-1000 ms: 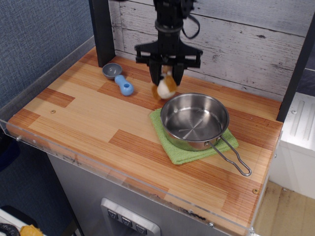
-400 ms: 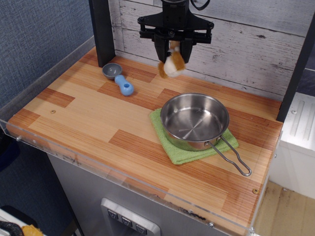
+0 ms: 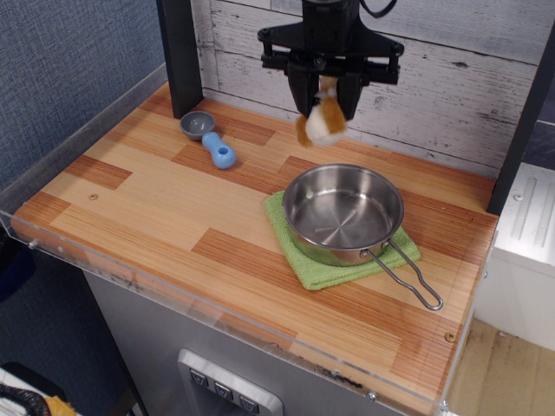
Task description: Place the brown and white object into the pot.
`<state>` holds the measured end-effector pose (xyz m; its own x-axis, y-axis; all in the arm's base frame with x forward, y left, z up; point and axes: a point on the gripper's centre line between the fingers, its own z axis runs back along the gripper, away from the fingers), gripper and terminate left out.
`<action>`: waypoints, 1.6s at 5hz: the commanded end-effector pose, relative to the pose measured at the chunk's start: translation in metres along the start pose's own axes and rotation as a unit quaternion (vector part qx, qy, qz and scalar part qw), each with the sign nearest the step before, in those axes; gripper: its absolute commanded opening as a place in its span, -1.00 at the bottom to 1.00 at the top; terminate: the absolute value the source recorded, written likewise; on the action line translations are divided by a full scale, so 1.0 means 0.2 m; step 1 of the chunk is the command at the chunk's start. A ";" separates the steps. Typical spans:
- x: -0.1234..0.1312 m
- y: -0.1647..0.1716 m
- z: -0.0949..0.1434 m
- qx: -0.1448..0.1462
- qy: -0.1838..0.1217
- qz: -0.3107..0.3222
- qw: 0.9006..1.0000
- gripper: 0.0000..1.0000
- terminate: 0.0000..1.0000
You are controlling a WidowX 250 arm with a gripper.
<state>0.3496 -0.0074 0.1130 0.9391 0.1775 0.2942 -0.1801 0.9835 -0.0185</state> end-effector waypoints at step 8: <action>-0.26 -0.05 -0.28 -0.001 0.076 -0.060 0.995 -1.00 -1.00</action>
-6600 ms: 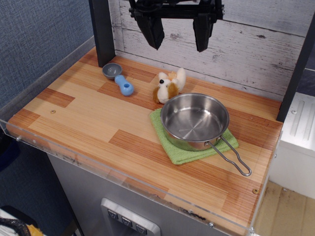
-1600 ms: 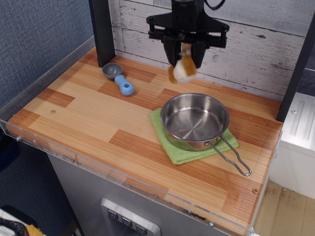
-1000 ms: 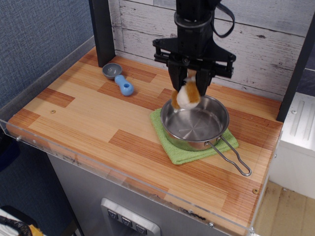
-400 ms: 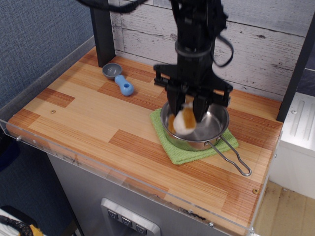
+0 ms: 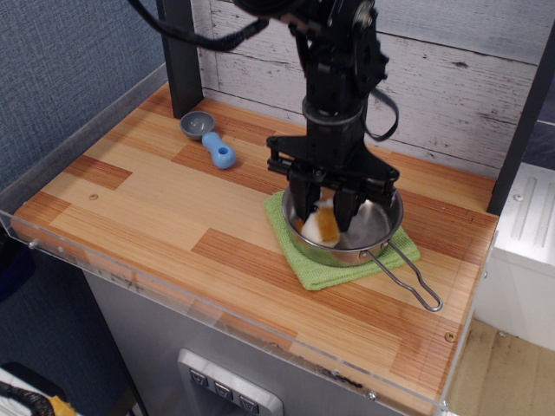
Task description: Place the brown and white object into the pot.
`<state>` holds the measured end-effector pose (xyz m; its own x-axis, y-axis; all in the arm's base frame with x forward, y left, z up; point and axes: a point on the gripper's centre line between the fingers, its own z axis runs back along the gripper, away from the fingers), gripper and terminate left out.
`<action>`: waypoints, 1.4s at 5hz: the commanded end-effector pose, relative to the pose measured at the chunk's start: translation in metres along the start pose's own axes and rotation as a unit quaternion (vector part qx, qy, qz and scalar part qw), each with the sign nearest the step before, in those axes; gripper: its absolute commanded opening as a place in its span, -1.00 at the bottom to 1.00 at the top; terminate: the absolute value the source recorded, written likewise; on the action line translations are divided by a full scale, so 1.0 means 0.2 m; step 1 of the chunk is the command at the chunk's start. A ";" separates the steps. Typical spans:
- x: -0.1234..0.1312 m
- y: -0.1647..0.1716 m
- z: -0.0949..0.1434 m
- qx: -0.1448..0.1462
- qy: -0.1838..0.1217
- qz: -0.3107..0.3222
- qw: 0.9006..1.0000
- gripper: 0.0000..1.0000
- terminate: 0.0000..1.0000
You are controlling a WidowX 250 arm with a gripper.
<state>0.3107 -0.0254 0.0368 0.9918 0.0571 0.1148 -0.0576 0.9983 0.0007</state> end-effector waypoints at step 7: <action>0.13 -0.02 0.20 -0.031 -0.035 -0.003 0.999 1.00 -1.00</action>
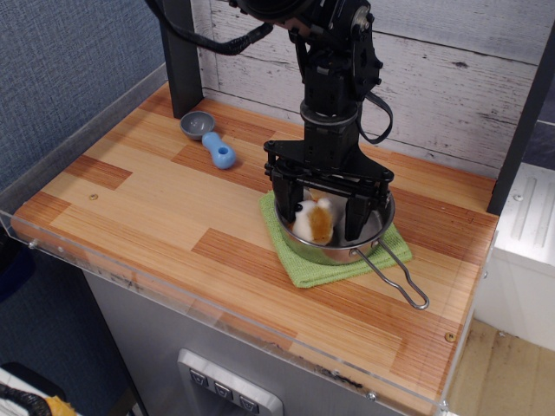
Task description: Place the brown and white object into the pot.
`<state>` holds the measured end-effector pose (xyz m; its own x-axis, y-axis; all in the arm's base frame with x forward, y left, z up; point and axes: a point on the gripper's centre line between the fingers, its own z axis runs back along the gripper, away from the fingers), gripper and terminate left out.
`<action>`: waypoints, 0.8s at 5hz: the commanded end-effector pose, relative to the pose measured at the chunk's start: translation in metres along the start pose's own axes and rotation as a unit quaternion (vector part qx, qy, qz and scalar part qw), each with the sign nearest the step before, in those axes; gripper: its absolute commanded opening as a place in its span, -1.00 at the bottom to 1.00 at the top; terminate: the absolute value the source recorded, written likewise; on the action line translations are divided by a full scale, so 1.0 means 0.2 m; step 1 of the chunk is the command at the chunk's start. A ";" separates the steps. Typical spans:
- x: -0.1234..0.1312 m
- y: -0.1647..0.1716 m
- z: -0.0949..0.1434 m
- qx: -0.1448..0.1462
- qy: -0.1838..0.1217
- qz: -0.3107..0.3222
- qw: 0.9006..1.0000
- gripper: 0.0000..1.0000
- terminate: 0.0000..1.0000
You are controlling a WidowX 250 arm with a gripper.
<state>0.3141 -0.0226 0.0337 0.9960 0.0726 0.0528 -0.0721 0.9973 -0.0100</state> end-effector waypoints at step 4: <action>0.09 -0.02 0.61 -0.004 -0.151 -0.009 0.989 1.00 -1.00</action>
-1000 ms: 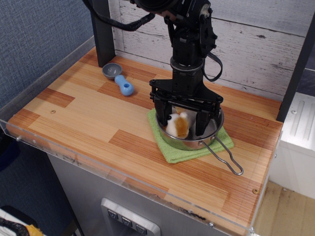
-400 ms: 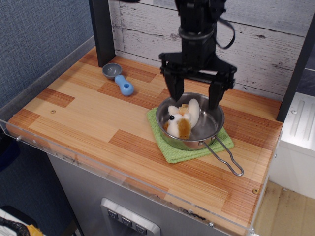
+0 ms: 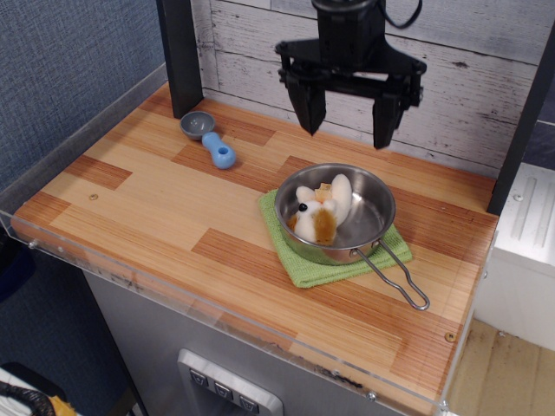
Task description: Place the brown and white object into the pot.
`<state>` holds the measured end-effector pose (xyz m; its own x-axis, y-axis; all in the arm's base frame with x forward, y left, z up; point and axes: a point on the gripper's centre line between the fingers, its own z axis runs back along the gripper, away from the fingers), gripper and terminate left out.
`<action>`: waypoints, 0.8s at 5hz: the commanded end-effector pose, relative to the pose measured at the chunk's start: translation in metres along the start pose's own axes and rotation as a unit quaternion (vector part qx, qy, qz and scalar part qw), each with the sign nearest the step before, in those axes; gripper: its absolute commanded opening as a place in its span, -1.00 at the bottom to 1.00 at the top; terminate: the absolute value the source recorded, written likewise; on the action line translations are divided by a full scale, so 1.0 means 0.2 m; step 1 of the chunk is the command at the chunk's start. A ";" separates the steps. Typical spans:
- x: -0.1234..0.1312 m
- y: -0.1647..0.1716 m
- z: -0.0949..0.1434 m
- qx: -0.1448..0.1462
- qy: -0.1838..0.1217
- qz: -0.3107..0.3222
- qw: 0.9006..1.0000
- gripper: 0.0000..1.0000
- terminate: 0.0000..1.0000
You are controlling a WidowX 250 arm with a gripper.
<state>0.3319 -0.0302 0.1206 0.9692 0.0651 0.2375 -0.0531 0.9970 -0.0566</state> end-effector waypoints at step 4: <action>0.01 0.02 0.27 0.076 -0.101 -0.008 0.992 1.00 1.00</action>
